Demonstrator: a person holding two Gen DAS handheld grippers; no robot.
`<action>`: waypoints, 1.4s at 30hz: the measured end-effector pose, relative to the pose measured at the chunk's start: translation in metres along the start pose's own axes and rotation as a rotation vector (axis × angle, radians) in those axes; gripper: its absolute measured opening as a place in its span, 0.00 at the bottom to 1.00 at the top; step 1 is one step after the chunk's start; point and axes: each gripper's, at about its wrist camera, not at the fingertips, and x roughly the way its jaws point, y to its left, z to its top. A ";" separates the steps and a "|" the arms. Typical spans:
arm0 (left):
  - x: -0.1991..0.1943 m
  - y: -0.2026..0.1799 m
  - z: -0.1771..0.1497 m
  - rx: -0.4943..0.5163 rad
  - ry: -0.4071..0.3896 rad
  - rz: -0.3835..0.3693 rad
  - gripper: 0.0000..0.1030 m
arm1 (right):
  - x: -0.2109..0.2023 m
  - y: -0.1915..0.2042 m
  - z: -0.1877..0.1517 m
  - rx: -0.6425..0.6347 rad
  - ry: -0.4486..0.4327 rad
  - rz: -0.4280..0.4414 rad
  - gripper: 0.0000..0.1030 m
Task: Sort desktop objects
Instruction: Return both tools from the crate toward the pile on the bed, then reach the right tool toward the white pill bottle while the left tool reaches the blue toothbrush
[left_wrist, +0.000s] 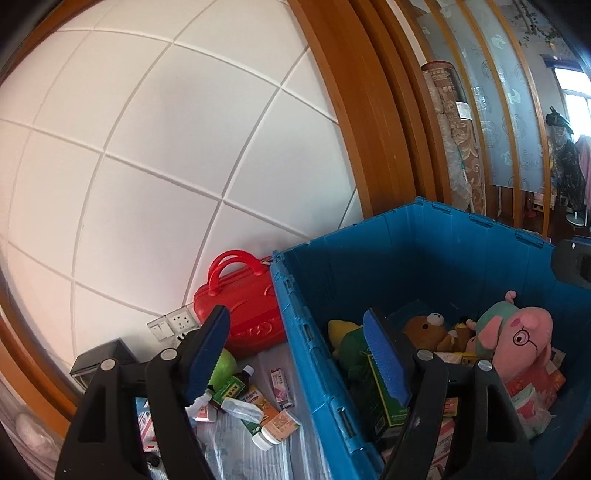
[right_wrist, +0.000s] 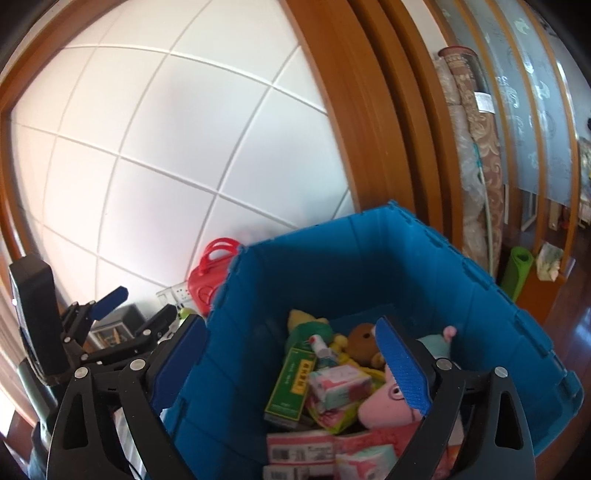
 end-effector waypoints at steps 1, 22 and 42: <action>0.000 0.008 -0.006 -0.015 0.005 0.001 0.72 | -0.001 0.006 -0.003 -0.003 -0.002 0.010 0.93; 0.005 0.280 -0.227 -0.067 0.253 0.301 0.72 | 0.120 0.255 -0.092 -0.073 0.218 0.216 1.00; 0.137 0.349 -0.293 -0.141 0.353 0.274 0.72 | 0.465 0.311 -0.186 0.109 0.678 0.153 1.00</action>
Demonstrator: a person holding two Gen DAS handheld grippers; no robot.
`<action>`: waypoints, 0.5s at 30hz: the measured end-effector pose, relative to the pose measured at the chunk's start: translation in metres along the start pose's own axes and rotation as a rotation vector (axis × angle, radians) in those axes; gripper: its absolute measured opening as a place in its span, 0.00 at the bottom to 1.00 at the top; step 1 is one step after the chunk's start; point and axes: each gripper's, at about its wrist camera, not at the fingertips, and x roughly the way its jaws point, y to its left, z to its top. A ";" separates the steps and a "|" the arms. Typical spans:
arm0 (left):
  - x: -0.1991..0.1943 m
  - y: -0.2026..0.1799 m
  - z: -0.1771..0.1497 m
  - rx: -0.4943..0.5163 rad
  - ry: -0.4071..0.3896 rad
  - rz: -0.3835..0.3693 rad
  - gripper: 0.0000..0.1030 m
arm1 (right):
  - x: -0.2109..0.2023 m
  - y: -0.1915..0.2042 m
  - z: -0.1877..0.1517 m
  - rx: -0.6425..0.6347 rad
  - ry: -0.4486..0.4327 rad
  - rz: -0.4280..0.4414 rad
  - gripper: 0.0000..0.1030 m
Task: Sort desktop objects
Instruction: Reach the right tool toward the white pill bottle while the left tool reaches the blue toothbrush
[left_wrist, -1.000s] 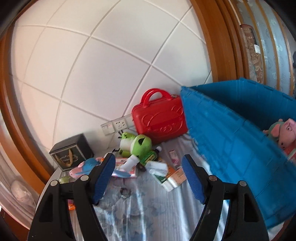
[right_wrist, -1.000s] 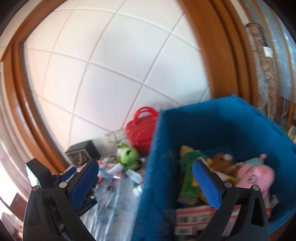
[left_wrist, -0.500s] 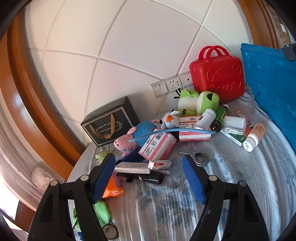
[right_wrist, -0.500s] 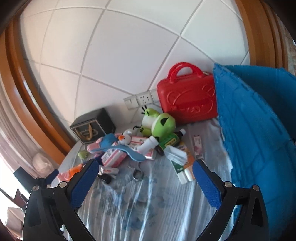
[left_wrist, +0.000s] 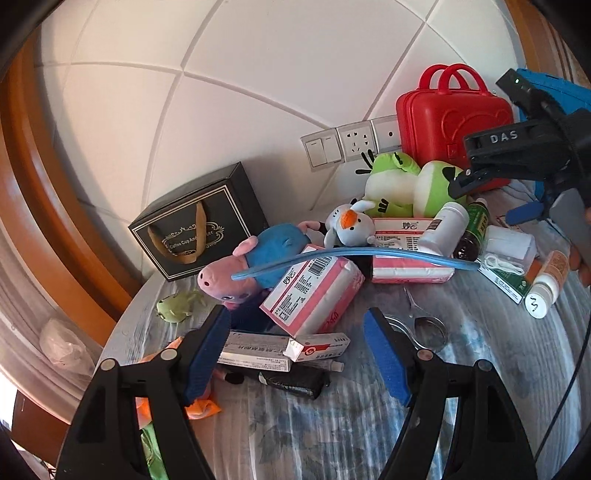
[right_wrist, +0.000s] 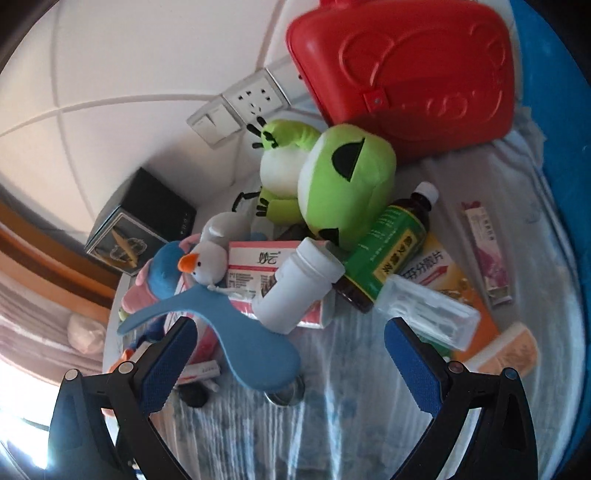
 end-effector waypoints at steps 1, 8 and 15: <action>0.009 0.001 0.003 -0.002 0.006 0.000 0.72 | 0.011 -0.001 0.004 0.017 0.018 -0.002 1.00; 0.061 -0.005 0.025 0.045 -0.024 -0.044 0.72 | 0.065 0.006 0.020 0.017 0.050 -0.033 0.97; 0.097 -0.026 0.031 0.277 -0.081 -0.117 0.72 | 0.073 0.016 0.023 -0.086 0.033 -0.044 0.72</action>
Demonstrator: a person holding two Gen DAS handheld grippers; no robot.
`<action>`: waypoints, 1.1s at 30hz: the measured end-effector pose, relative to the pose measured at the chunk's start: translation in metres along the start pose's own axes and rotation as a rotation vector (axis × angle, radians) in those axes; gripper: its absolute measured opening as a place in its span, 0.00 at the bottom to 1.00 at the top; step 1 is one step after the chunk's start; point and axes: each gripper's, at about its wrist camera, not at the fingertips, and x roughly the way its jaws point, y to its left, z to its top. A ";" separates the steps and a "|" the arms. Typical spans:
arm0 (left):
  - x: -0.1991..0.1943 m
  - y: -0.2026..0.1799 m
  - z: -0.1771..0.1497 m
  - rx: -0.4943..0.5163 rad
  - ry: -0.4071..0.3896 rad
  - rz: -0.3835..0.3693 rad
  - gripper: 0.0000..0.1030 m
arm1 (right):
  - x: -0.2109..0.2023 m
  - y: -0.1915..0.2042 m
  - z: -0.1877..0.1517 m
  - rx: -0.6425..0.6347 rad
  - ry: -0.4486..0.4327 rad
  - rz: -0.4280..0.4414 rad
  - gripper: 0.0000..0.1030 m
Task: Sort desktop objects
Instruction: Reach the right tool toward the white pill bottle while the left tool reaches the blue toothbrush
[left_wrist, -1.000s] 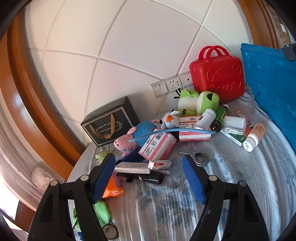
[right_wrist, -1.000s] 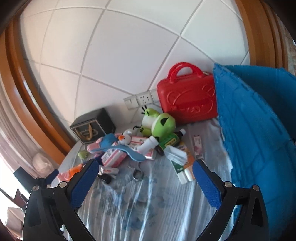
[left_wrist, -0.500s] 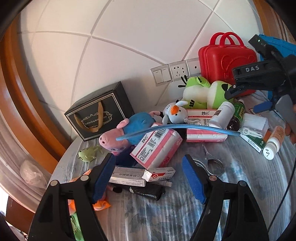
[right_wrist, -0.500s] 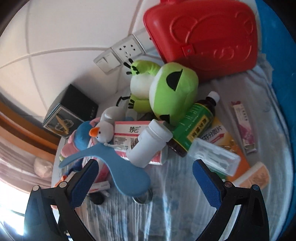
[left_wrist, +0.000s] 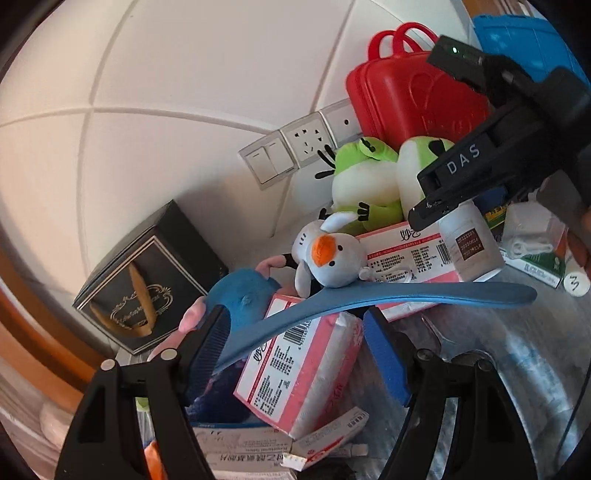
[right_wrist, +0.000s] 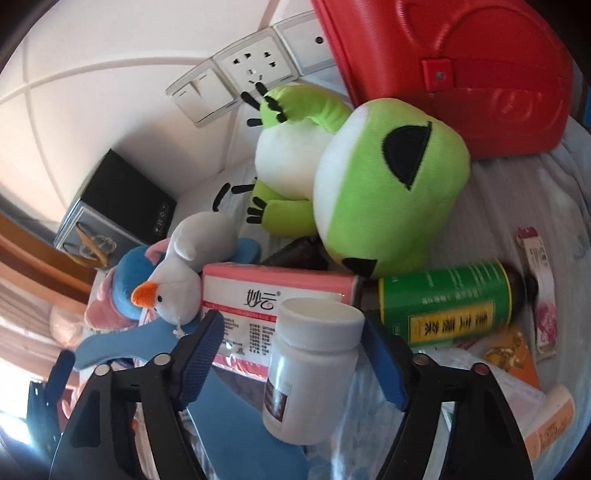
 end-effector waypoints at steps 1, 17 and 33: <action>0.006 0.000 0.000 0.018 -0.005 -0.009 0.72 | 0.001 0.001 -0.001 -0.008 0.003 0.005 0.72; 0.053 0.024 -0.015 -0.128 0.102 -0.133 0.01 | 0.006 0.012 -0.015 -0.153 -0.009 -0.050 0.30; 0.035 -0.004 -0.012 -0.139 0.060 -0.187 0.01 | -0.014 -0.006 -0.032 -0.108 -0.012 0.093 0.91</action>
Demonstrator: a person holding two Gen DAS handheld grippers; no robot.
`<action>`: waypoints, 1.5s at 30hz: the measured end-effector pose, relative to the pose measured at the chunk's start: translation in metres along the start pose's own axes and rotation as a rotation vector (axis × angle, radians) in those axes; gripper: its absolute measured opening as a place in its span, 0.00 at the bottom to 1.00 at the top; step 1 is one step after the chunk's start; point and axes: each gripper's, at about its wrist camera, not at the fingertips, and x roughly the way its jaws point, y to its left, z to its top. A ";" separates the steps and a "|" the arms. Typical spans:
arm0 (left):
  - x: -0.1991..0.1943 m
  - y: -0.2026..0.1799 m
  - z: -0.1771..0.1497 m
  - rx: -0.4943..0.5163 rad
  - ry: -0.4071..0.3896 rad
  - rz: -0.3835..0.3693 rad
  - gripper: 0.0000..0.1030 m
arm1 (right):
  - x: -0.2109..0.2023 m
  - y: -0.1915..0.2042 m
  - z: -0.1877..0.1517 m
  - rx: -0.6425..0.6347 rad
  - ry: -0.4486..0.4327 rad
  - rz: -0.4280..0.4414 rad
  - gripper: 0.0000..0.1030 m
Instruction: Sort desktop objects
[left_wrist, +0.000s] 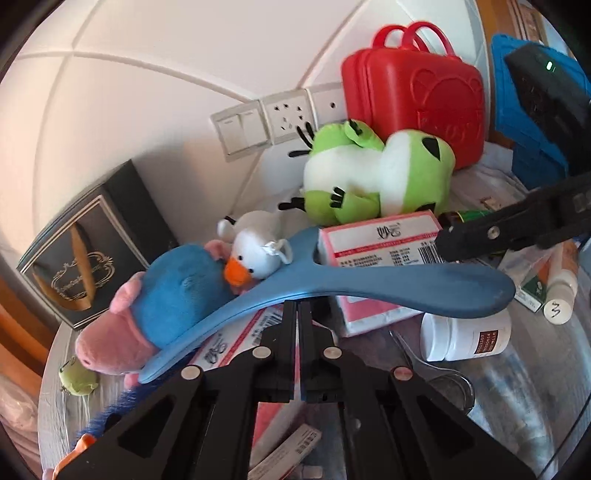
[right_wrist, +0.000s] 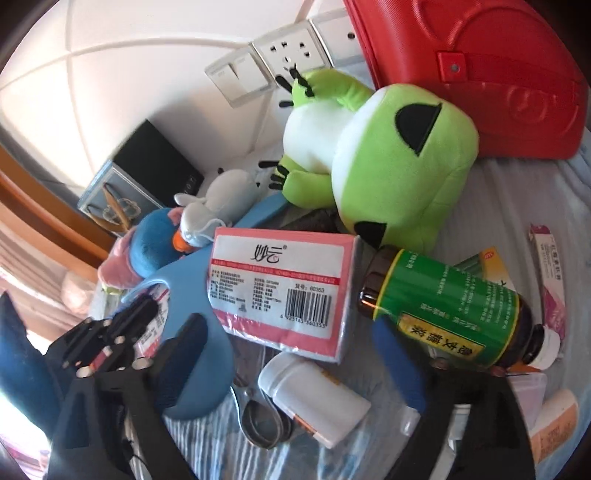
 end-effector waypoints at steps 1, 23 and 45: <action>0.003 -0.003 0.000 0.007 0.009 -0.001 0.01 | -0.002 -0.001 -0.002 -0.008 -0.002 -0.003 0.91; -0.053 -0.009 -0.047 -0.166 0.046 -0.110 0.01 | -0.016 0.040 -0.063 -0.557 0.105 -0.146 0.85; -0.046 -0.035 -0.056 -0.207 0.092 -0.194 0.01 | 0.057 0.046 -0.064 -0.792 0.246 -0.229 0.47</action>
